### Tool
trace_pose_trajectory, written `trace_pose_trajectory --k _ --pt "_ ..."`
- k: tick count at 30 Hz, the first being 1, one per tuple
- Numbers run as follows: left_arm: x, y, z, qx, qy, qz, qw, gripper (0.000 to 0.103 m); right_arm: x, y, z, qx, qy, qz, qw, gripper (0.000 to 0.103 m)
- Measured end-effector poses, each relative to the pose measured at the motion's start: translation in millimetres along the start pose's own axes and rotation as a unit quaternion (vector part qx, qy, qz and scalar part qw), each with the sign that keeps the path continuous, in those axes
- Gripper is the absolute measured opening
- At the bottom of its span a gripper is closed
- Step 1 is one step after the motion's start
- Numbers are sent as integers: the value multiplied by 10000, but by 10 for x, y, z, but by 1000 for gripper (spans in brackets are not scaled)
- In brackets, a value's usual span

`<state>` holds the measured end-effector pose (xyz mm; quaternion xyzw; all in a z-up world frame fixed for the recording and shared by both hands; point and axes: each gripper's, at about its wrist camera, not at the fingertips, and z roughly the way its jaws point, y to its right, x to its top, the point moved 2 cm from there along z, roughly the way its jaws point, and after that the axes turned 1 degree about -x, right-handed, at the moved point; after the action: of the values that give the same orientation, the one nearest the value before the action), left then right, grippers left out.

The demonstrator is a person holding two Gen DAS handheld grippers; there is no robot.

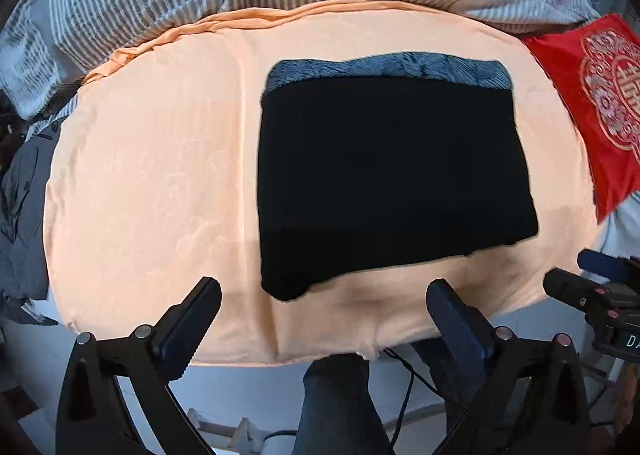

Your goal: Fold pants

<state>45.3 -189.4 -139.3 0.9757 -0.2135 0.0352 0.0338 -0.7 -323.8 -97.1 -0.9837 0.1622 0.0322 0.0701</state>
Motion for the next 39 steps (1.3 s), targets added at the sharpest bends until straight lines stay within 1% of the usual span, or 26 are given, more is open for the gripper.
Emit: trace_pose_trajectory --k 3,5,7,8,9,10,12,15,17,24,39 --pt "-35 51 -37 53 -72 68 9999 103 -33 -44 -73 -45 55 -23 10000 82" --pt "-59 83 -56 8 -152 89 9998 103 -42 -59 -128 -126 123 -13 9998 83" --pt "-80 97 -95 -6 -175 90 9998 103 -28 -73 -187 -191 202 1 9996 86" --pt "-87 108 -118 -31 -170 100 9998 103 -27 -88 -219 -220 257 18 9994 92" --pt "-95 116 -154 -22 -131 112 9998 103 -26 -95 -264 -250 336 34 9991 101" --pt "-106 120 -177 8 -92 118 9999 103 -12 -101 -301 -274 431 40 9987 103" --pt "-110 125 -226 111 -2 141 9998 103 26 -127 -351 -324 552 41 9979 103" --pt "-108 126 -268 197 14 146 9997 103 45 -169 -404 -380 626 24 9973 103" --pt "-98 125 -284 160 2 123 9998 103 55 -209 -423 -402 640 -13 9971 103" --pt "-101 110 -341 224 33 50 9997 103 5 -333 -456 -441 676 -113 9967 103" --pt "-130 81 -353 285 33 6 9996 103 -29 -345 -471 -462 639 -70 9969 103"
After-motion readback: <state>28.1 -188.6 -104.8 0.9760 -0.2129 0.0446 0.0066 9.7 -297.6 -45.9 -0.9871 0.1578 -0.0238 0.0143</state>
